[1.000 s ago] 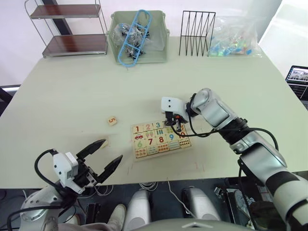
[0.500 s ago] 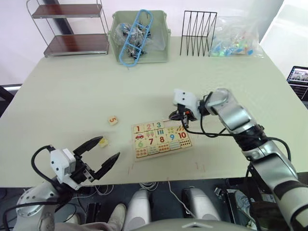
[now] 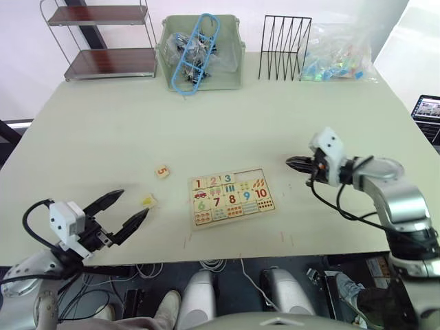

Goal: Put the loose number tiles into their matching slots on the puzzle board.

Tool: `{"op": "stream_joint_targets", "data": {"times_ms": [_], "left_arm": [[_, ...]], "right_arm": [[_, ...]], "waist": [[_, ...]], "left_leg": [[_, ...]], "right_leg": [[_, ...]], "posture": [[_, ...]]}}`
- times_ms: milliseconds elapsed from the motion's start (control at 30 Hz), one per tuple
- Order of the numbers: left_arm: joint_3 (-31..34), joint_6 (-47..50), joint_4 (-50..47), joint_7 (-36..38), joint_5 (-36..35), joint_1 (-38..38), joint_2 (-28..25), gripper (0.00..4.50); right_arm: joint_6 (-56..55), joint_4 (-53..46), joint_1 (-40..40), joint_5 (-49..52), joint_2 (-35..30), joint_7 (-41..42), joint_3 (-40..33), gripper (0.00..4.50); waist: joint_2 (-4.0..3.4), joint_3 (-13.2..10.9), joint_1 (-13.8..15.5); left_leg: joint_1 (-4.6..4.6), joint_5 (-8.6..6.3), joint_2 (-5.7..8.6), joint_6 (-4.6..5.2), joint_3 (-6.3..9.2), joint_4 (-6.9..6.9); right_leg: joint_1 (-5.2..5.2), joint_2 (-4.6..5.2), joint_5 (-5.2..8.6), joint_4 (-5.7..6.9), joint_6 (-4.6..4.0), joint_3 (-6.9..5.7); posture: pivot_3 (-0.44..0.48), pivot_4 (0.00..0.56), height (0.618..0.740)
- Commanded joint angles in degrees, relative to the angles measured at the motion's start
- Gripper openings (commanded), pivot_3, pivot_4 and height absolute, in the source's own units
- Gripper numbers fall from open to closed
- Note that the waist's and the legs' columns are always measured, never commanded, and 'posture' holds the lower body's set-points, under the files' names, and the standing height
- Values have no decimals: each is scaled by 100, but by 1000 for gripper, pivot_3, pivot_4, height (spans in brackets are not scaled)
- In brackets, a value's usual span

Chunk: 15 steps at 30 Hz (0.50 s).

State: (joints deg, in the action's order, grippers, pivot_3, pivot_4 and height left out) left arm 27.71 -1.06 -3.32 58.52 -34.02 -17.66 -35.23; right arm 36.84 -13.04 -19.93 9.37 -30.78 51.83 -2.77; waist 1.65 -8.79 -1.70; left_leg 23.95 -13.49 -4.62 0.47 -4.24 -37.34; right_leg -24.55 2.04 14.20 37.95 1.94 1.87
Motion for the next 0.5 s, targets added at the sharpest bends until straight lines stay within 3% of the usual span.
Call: {"op": "stream_joint_targets", "data": {"times_ms": [33, 233, 433, 467, 500], "left_arm": [[188, -40, 223, -64, 70, 106, -113, 4500], [247, -72, 761, 25, 188, 256, -229, 4500], [284, -167, 1061, -34, 384, 301, -282, 4500], [305, -251, 1115, -58, 451, 300, -284, 4500], [318, -317, 1154, -40, 483, 280, -283, 4500]], "right_arm": [[-696, -435, 717, 246, 88, -475, -836, 94], [-1788, -363, 2030, 550, 161, -648, -1669, 94], [-2494, -24, 2980, 1139, 245, -321, -2157, 94], [-2597, 22, 3135, 1281, 312, -273, -2252, 589], [-2730, 70, 3298, 1382, 361, -221, -2323, 783]], "waist": [[0, 0, -1], [1, 1, -20], [3, 2, -31], [4, 2, -28], [4, 2, -26]], "left_leg": [[0, 0, 0, 0, 0, 1], [-7, 0, 0, 0, -2, 0], [-22, 0, 0, 0, -3, -4], [-22, 0, 0, 0, -2, -5], [-23, 0, 0, 0, -1, -5]], "right_leg": [[0, 0, 0, 0, 1, 0], [3, -2, -10, 2, 19, 7], [17, -2, 1, 1, 2, 11], [18, -2, 1, 2, 2, 11], [19, -2, 1, 2, 2, 11]], "posture": [[0, 150, 740], [0, 150, 740], [0, 150, 740], [0, 150, 740], [0, 150, 740]]}}
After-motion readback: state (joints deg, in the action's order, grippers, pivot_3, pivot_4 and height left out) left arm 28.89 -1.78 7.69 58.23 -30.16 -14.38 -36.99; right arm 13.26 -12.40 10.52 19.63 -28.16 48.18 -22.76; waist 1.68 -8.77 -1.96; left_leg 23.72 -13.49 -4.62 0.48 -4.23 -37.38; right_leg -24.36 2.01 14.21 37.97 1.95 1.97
